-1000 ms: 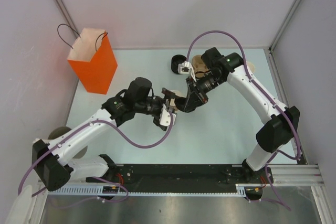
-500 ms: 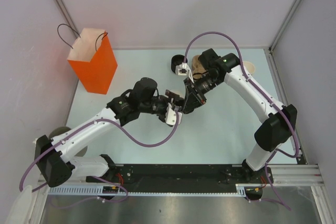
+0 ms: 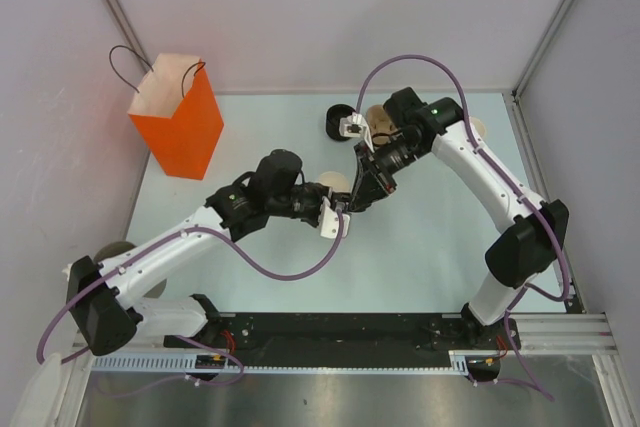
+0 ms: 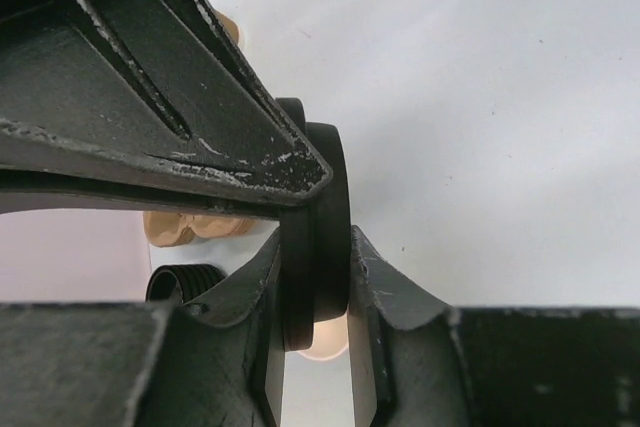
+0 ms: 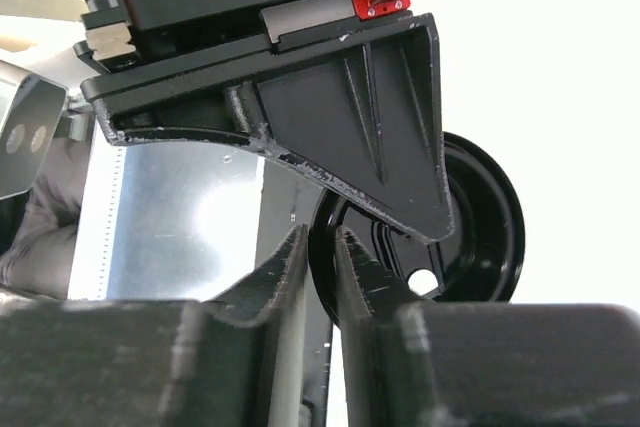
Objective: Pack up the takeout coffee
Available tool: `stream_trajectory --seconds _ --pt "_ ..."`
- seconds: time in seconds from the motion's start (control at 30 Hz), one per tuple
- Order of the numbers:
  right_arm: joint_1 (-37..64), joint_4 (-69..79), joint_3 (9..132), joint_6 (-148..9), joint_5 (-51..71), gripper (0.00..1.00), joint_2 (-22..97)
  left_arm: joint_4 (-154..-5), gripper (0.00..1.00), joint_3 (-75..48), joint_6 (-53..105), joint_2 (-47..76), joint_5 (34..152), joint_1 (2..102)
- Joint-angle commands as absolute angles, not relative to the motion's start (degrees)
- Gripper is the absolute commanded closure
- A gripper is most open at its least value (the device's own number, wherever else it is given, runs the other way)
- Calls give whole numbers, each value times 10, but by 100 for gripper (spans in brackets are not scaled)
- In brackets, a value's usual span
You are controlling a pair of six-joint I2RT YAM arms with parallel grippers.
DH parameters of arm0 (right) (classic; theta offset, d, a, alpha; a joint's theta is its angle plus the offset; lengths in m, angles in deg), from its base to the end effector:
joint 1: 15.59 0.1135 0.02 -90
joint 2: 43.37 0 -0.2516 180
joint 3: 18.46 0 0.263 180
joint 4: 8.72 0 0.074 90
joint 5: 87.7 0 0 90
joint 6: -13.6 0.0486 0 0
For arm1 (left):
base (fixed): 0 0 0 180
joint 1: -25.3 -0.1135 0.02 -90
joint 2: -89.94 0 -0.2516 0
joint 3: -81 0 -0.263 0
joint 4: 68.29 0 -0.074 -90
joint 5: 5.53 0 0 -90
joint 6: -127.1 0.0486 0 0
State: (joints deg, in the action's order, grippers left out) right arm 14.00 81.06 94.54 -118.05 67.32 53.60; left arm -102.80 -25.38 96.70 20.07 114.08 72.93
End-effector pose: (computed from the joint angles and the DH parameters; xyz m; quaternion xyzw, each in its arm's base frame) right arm 0.2650 0.2011 0.3451 -0.5480 0.6344 0.5166 0.1744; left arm 0.1816 -0.2347 0.3075 0.7515 0.3969 -0.1711 0.4984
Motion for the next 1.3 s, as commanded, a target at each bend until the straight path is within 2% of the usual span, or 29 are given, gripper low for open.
stream_trajectory --seconds 0.0,0.07,0.17,0.3,0.47,0.7,1.03,1.27 --pt "118 833 982 -1177 673 72 523 -990 82 -263 942 204 1129 731" --pt "104 820 984 -1166 643 59 511 -994 83 -264 932 205 1129 731" --pt "85 778 975 -1146 560 46 478 -1014 83 -260 914 202 1122 730" --pt "82 700 913 -1175 409 34 395 -1086 82 -223 898 175 1123 722" --pt "137 617 758 -1259 268 21 264 -1264 85 -122 886 110 1185 683" --pt "265 541 635 -1314 88 17 152 -1383 86 -19 845 19 1241 634" --pt "352 483 592 -1338 23 18 162 -1567 85 135 847 -102 1287 626" --pt "425 465 592 -1344 -13 23 195 -1597 84 180 797 -172 1307 612"
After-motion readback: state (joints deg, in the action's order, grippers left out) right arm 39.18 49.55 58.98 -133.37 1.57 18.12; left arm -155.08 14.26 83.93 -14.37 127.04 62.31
